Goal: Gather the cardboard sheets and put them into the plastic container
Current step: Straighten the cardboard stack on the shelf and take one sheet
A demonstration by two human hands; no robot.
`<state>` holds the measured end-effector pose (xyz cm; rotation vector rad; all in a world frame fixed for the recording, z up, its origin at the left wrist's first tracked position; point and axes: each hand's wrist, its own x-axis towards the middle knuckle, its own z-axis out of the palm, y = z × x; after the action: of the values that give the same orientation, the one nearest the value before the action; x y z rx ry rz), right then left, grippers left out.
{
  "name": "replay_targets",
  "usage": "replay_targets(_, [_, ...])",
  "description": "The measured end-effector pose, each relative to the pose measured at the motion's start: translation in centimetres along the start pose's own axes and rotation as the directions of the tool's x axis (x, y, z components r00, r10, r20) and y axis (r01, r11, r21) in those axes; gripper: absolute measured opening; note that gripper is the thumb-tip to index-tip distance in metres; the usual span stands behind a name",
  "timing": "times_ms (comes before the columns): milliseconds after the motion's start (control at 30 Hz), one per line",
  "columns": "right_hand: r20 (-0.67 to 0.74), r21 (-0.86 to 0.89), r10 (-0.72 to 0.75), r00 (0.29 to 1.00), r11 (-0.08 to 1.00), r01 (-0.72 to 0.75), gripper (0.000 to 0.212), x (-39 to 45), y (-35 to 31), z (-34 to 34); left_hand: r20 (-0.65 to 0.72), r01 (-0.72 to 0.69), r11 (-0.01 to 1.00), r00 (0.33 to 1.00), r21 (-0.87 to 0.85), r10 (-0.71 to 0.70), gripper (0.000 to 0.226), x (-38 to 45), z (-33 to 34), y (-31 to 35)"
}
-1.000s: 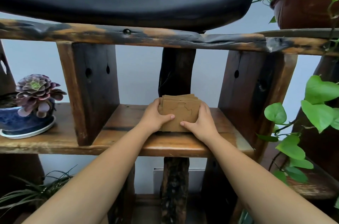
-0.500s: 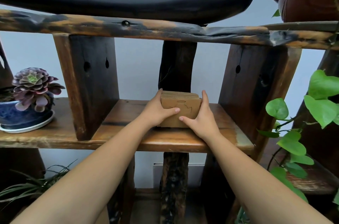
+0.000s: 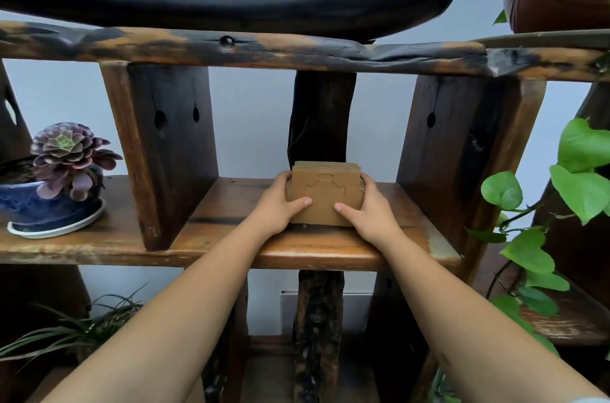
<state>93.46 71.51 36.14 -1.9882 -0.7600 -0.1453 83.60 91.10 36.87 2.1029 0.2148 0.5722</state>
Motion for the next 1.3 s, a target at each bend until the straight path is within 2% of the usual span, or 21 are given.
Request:
replay_targets(67, [0.015, 0.015, 0.022, 1.000, 1.000, -0.023, 0.083, 0.2, 0.2, -0.1, -0.007, 0.035, 0.999, 0.999, -0.012, -0.035, 0.071, -0.2, 0.4, -0.4])
replay_targets(233, [0.067, 0.026, 0.064, 0.996, 0.998, -0.065, 0.086, 0.5, 0.5, 0.0, 0.029, 0.090, 0.996, 0.996, -0.010, -0.090, 0.059, 0.3, 0.6, -0.9])
replay_targets(367, [0.024, 0.059, 0.061, 0.998, 0.996, -0.063, 0.078, 0.6, 0.6, -0.1, 0.013, 0.079, 0.997, 0.997, 0.013, -0.079, 0.059, 0.3, 0.7, -0.9])
replay_targets(467, [0.033, 0.060, 0.066, 0.997, 0.996, -0.068, 0.058, 0.6, 0.7, -0.1, -0.034, 0.087, 0.996, 0.996, 0.024, -0.087, 0.055, 0.3, 0.9, -0.8])
replay_targets(833, [0.119, 0.109, 0.089, 0.989, 0.989, -0.102, 0.054, -2.3, -1.2, -1.6, -0.013, 0.114, 0.992, 0.993, 0.046, -0.114, 0.053, -3.5, -0.7, 2.4])
replay_targets(933, [0.108, 0.219, 0.107, 0.988, 0.967, -0.129, 0.061, -4.3, -2.1, -2.2, 0.011, 0.114, 0.993, 0.993, -0.005, -0.114, 0.053, -6.0, -1.3, 3.8])
replay_targets(1033, [0.162, 0.413, 0.135, 0.977, 0.891, -0.192, 0.072, -6.9, -3.0, -2.6, 0.009, 0.106, 0.992, 0.994, -0.069, -0.106, 0.054, -8.8, -1.5, 5.0])
replay_targets(1133, [0.240, 0.564, 0.145, 0.960, 0.784, -0.259, 0.065, -9.8, -3.8, -2.9, 0.011, 0.109, 0.985, 0.994, -0.133, -0.109, 0.052, -11.7, -1.5, 5.9])
replay_targets(1200, [0.296, 0.595, 0.136, 0.946, 0.748, -0.294, 0.063, -11.7, -4.3, -3.1, 0.028, 0.126, 0.977, 0.992, -0.170, -0.123, 0.050, -13.7, -1.6, 6.0])
replay_targets(1300, [0.358, 0.571, 0.133, 0.924, 0.752, -0.329, 0.055, -14.5, -5.3, -3.2, 0.055, 0.167, 0.965, 0.986, -0.203, -0.160, 0.051, -16.9, -1.7, 5.2])
